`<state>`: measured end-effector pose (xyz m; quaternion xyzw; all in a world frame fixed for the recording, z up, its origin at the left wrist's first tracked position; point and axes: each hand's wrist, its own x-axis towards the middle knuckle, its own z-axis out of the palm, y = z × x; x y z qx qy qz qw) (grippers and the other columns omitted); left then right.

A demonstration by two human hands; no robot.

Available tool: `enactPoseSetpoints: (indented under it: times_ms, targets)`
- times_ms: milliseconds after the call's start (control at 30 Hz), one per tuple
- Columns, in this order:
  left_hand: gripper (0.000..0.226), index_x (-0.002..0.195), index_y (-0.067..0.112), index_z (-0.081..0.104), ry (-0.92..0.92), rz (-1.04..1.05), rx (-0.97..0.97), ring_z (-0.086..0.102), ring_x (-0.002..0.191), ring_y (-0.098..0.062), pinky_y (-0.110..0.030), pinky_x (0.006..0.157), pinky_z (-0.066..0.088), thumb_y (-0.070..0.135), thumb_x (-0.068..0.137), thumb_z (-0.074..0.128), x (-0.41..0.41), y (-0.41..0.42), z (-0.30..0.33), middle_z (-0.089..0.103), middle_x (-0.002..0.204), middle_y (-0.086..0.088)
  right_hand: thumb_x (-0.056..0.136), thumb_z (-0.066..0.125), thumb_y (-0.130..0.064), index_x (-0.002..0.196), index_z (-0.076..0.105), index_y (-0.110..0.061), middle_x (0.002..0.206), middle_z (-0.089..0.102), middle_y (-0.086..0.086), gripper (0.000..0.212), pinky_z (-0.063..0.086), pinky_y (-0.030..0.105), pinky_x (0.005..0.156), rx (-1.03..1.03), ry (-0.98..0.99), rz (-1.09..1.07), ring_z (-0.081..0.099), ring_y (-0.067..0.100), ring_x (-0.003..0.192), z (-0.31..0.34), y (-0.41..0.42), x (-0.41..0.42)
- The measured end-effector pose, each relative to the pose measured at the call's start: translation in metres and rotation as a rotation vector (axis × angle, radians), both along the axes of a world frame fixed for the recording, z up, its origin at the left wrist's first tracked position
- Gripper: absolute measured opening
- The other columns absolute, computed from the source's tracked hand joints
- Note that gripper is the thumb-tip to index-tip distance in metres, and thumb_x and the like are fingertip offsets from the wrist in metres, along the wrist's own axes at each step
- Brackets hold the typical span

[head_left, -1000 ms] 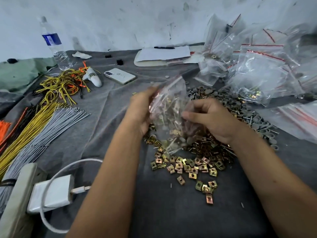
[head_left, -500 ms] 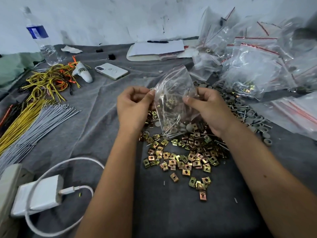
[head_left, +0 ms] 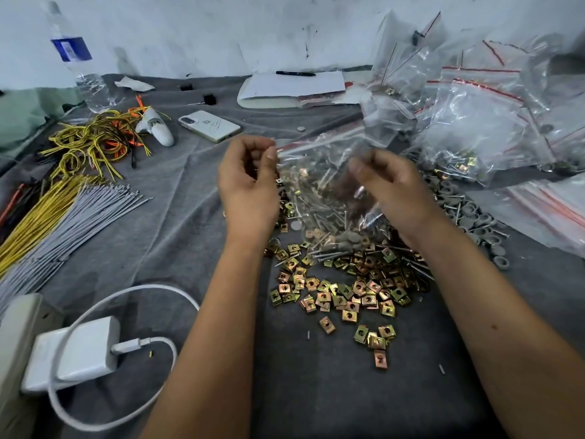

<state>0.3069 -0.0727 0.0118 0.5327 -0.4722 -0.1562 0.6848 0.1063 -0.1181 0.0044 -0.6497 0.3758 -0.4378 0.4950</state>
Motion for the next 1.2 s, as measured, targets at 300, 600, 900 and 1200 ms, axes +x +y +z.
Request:
enactPoseSetpoints:
  times_ms: [300,600,900,1200]
  targets:
    - [0.010,0.104,0.001,0.065,-0.337,0.003,-0.040,0.058,0.088,-0.001,-0.018,0.080,0.046,-0.004,0.099,0.059,-0.010,0.004,-0.001,0.064,0.095,0.003,0.093,0.075,-0.020,0.090,0.079,-0.031,0.085,0.077,-0.003,0.011,0.057,0.028,0.068,-0.202,-0.150,-0.285,0.068,0.010,0.078,0.001,-0.002,-0.001]
    - [0.022,0.115,0.015,0.074,-0.815,0.179,-0.134,0.044,0.123,-0.028,-0.030,0.098,0.038,0.027,0.096,0.072,-0.022,0.001,-0.010,0.057,0.126,-0.012,0.091,0.076,-0.014,0.107,0.078,-0.006,0.096,0.070,0.001,0.018,0.049,0.016,0.079,-0.670,0.230,-0.268,0.065,0.011,0.092,0.006,0.007,0.006]
    - [0.010,0.094,0.013,0.076,-0.769,0.078,-0.169,0.047,0.114,-0.026,-0.027,0.092,0.036,0.022,0.097,0.073,-0.023,-0.003,-0.012,0.062,0.114,-0.007,0.093,0.074,-0.013,0.101,0.079,-0.004,0.093,0.073,0.007,0.013,0.055,0.037,0.077,-0.813,0.284,-0.305,0.066,0.021,0.088,0.011,0.009,0.006]
    - [0.004,0.088,0.010,0.076,-0.729,0.011,-0.156,0.052,0.100,-0.024,-0.031,0.084,0.041,0.012,0.091,0.076,-0.024,-0.002,-0.011,0.067,0.096,0.000,0.092,0.075,-0.014,0.095,0.077,-0.003,0.092,0.070,0.007,0.011,0.045,0.023,0.078,-0.920,0.370,-0.307,0.060,0.020,0.090,0.011,0.008,0.007]
